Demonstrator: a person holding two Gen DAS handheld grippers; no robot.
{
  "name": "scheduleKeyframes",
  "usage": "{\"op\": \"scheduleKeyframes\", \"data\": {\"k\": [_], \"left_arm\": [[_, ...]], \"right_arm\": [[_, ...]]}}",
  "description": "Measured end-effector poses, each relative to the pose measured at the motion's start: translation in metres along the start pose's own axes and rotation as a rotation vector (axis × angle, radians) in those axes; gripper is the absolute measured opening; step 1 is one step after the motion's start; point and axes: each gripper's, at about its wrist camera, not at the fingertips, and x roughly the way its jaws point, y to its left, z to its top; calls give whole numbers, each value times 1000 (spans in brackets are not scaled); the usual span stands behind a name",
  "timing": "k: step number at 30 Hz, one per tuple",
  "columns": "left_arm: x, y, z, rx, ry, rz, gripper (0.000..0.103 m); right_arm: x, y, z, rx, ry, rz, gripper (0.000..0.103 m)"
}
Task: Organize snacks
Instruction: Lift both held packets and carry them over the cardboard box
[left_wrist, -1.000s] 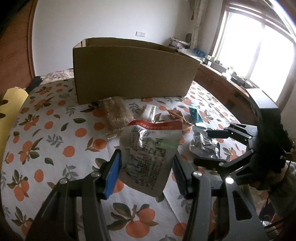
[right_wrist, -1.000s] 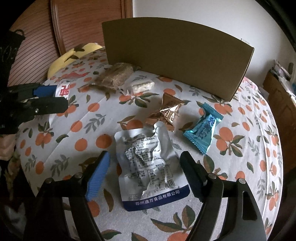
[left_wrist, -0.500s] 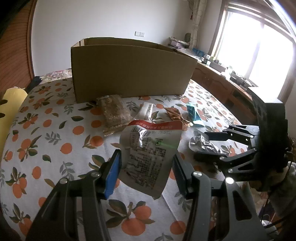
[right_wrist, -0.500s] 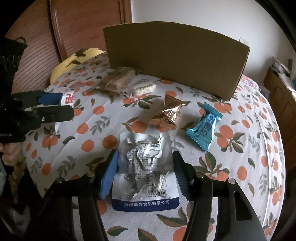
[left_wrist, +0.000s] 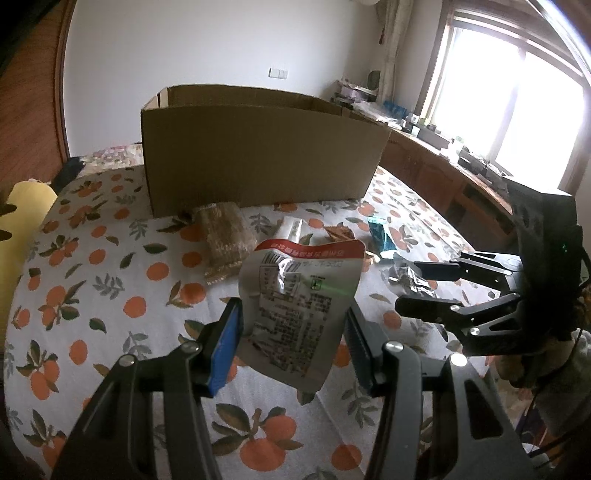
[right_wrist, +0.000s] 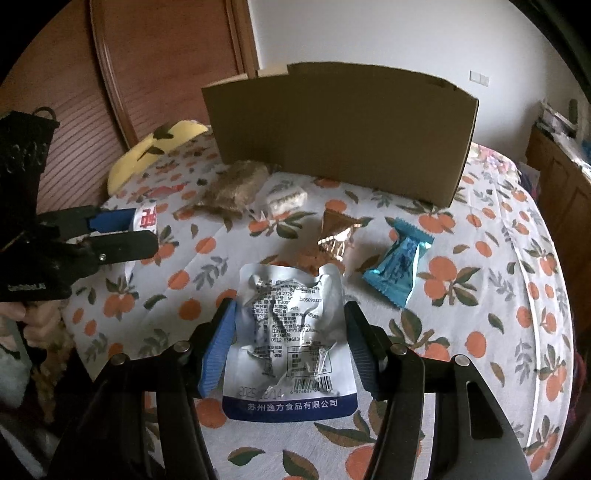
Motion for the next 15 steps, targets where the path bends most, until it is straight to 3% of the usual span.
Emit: {"op": "scheduleKeyframes", "data": {"k": [15], "left_arm": [[-16, -1, 27, 28, -55, 49, 53]], "right_arm": [[-28, -10, 18, 6, -62, -9, 60]]}}
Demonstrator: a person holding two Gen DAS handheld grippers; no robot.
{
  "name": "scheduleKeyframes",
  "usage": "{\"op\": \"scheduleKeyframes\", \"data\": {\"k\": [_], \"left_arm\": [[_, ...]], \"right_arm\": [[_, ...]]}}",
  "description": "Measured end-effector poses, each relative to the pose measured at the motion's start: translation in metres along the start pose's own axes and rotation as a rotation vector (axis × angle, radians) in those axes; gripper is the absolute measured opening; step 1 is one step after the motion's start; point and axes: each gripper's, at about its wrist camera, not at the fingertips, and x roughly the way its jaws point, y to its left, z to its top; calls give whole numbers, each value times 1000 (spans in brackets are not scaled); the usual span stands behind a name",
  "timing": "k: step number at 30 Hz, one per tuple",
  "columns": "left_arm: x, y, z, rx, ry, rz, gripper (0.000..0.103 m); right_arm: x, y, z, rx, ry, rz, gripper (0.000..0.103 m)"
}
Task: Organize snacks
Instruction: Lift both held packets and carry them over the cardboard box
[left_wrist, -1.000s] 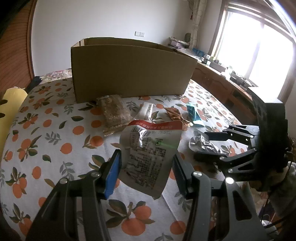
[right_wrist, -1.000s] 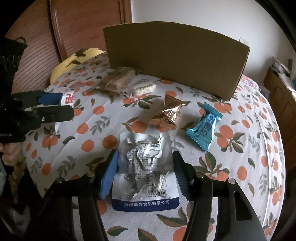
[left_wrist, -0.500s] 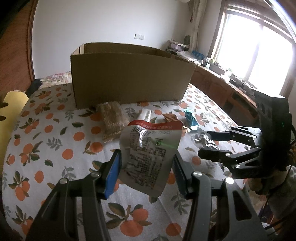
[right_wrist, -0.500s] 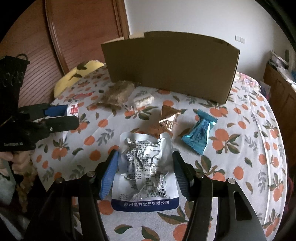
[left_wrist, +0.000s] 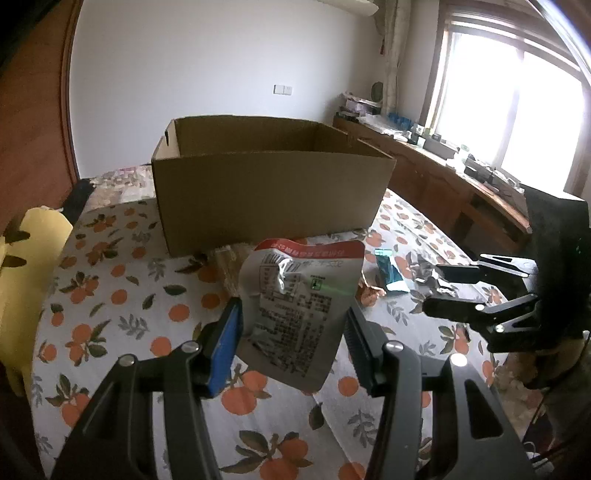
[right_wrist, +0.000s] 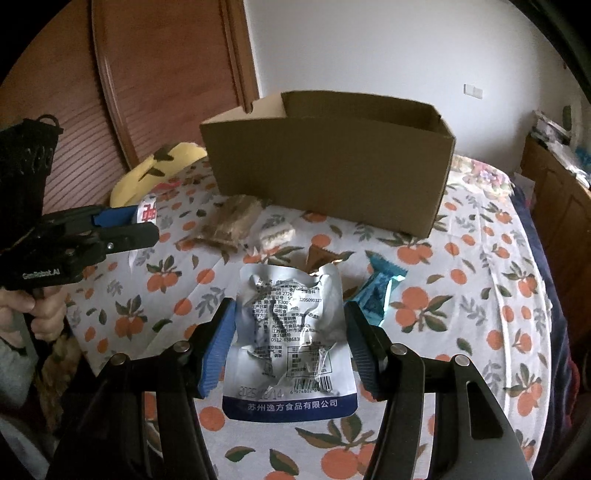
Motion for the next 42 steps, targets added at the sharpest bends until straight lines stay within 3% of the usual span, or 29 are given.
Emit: {"op": "scheduleKeyframes", "data": {"k": [21, 42], "left_arm": [[-15, 8, 55, 22, -84, 20, 53], [19, 31, 133, 68, -160, 53, 53]], "right_arm": [[-39, -11, 39, -15, -105, -30, 60], [-23, -11, 104, -109, -161, -57, 60]]}}
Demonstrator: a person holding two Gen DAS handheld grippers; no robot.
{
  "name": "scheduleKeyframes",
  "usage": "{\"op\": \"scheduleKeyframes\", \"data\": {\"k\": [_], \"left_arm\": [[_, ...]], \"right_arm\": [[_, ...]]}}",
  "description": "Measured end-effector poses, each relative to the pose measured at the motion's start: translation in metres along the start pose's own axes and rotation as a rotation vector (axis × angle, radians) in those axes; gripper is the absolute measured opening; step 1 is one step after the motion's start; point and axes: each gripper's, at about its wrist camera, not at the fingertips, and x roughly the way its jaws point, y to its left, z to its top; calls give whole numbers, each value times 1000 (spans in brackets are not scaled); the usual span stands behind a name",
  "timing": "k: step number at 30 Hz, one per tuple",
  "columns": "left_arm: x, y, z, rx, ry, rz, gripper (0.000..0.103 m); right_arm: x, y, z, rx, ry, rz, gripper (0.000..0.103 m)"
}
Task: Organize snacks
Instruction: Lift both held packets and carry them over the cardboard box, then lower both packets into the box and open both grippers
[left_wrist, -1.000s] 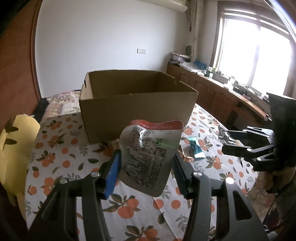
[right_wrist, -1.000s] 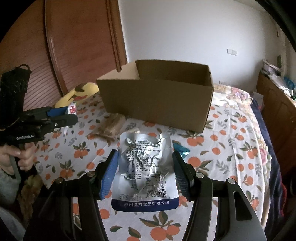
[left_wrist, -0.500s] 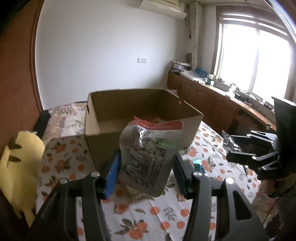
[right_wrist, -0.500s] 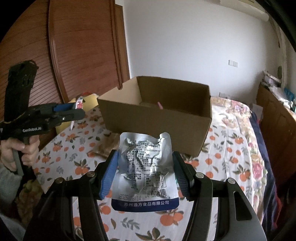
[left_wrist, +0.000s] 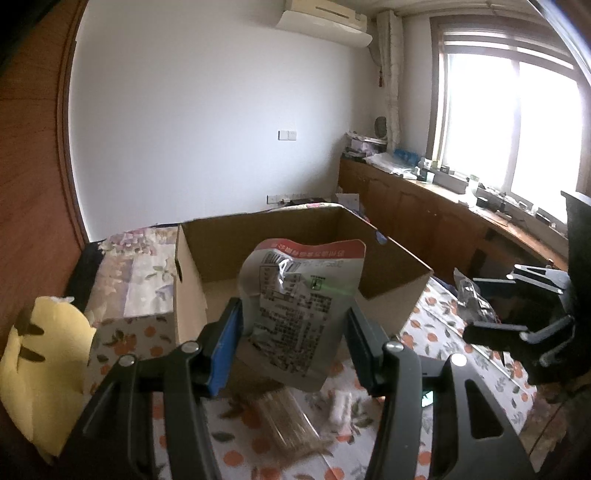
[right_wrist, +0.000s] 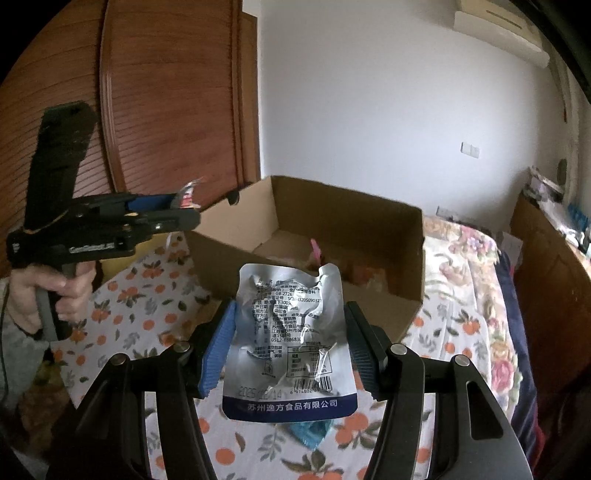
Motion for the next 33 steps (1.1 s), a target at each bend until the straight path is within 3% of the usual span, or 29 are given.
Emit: {"op": "scheduleKeyframes", "data": {"k": [17, 24, 33], "left_arm": [[70, 26, 45, 12, 20, 3, 53], [98, 32, 42, 4, 68, -7, 54], [124, 25, 32, 10, 123, -5, 54]], "right_arm": [[78, -33, 47, 5, -6, -41, 60], [106, -61, 60, 45, -13, -88, 60], [139, -85, 47, 156, 29, -97, 60]]}}
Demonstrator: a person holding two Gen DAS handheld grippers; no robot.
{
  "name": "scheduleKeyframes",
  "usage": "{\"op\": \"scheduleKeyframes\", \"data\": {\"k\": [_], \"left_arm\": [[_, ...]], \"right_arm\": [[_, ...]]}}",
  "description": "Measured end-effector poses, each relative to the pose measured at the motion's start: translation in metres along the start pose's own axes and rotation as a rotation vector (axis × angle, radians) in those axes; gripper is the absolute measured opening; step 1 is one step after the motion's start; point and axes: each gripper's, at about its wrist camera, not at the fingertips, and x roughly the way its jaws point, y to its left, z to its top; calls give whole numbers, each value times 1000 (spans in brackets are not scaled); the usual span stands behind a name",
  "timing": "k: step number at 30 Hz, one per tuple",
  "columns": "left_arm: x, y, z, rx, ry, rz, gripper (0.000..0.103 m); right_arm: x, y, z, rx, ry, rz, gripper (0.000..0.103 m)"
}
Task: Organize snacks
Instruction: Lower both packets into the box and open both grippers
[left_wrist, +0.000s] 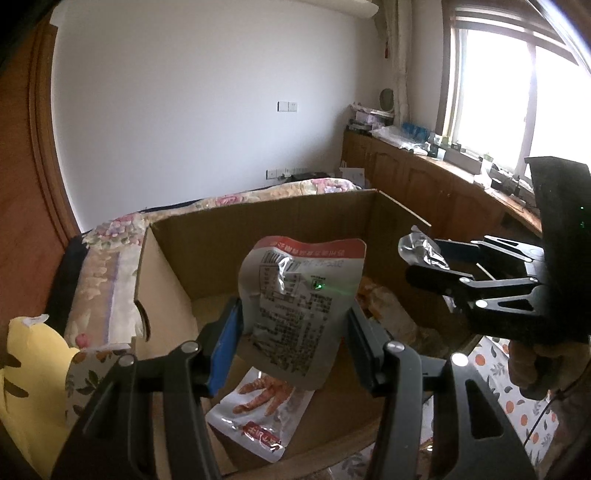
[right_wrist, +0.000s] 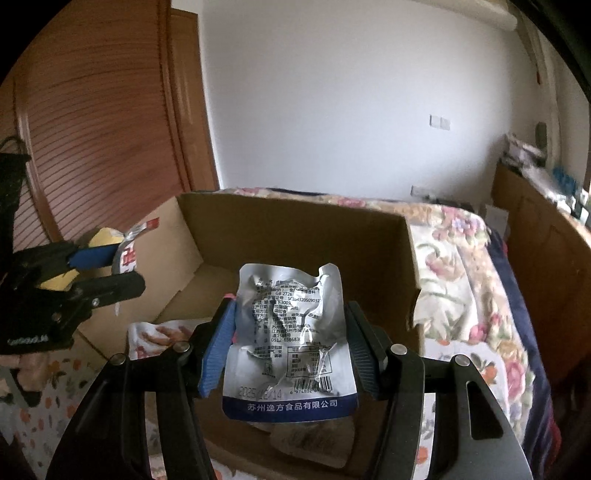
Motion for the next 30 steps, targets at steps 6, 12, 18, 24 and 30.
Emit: {"op": "scheduleKeyframes", "data": {"k": [6, 12, 18, 24, 30], "left_arm": [[2, -8, -8, 13, -7, 10, 56], [1, -5, -12, -5, -7, 17, 57], [-1, 0, -17, -15, 0, 24, 60], [-5, -5, -22, -10, 14, 41, 64], [-9, -15, -32, 22, 56, 96, 66]], "right_arm": [[8, 7, -5, -25, 17, -5, 61], [12, 11, -9, -48, 30, -22, 61], [10, 11, -9, -38, 28, -14, 61], [7, 13, -12, -38, 21, -5, 62], [-8, 18, -12, -35, -4, 6, 62]]}}
